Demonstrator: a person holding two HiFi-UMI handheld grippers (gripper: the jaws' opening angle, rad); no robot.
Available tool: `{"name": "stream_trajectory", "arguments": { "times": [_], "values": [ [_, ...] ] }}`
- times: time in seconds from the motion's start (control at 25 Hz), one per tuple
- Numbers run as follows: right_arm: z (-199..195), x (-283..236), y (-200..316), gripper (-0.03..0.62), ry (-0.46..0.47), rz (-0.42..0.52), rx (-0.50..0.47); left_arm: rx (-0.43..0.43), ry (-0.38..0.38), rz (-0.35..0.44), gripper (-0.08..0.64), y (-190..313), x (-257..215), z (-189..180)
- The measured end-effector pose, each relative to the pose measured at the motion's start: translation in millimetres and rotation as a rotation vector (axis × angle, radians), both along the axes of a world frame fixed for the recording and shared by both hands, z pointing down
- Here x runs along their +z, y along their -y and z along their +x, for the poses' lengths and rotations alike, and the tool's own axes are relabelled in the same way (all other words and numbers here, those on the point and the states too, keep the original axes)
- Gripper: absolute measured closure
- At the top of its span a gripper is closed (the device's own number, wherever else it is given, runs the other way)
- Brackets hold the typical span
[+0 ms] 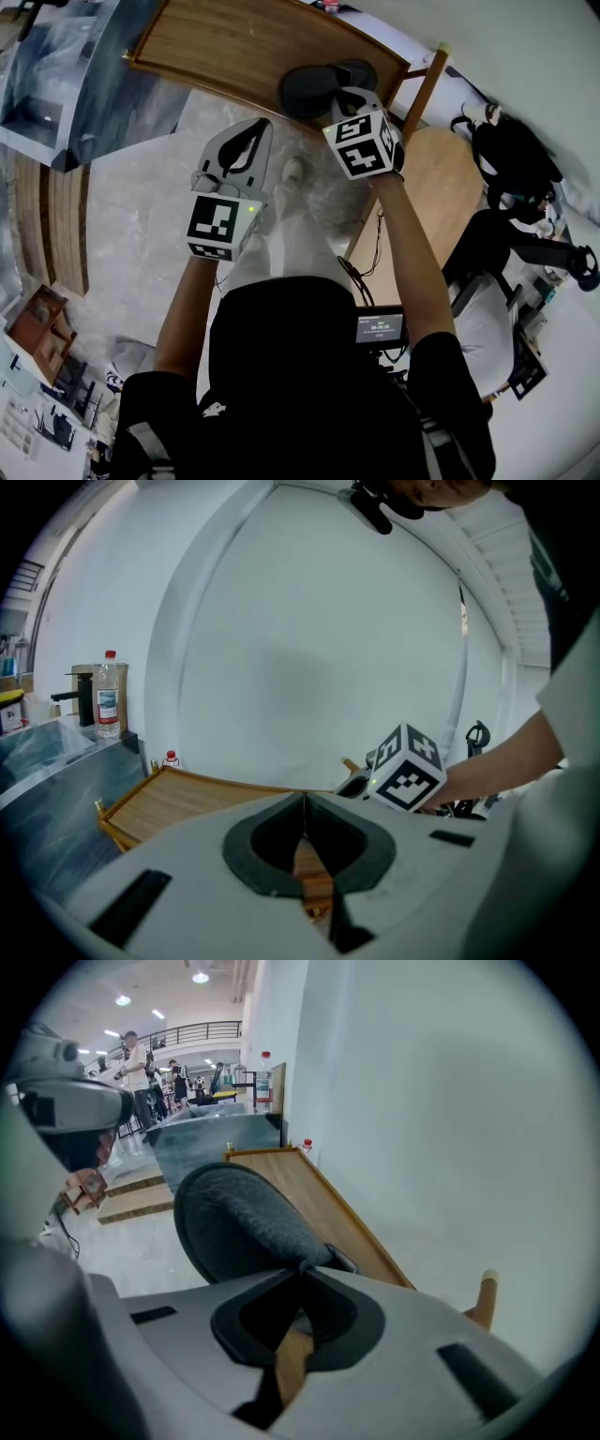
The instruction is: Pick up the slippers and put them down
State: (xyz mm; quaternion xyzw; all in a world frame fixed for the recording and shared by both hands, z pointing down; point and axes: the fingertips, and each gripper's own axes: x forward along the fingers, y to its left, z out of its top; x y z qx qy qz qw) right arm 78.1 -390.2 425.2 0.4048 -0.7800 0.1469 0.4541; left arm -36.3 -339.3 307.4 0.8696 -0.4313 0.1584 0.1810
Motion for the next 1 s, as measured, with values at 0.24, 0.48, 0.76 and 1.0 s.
{"name": "stream_trajectory", "arguments": {
  "times": [0.24,0.48,0.76,1.0],
  "values": [
    [-9.7,-31.7,-13.7,0.589,0.04,0.06,0.014,0.009,-0.003,0.02,0.554,-17.0,-15.5,-4.0],
    [-17.6,-62.1,-28.6,0.589,0.073,0.106,0.03,0.013,-0.002,0.09,0.554,-25.7,-40.1,-10.9],
    [-29.0,-101.0,-51.8,0.589,0.113,0.154,0.048,0.021,-0.015,0.121,0.554,-45.3,-63.4,-15.3],
    [-32.6,-135.4,-71.3,0.589,0.161,0.201,0.095,0.044,-0.025,0.154,0.554,-66.3,-82.8,-15.9]
  ]
}}
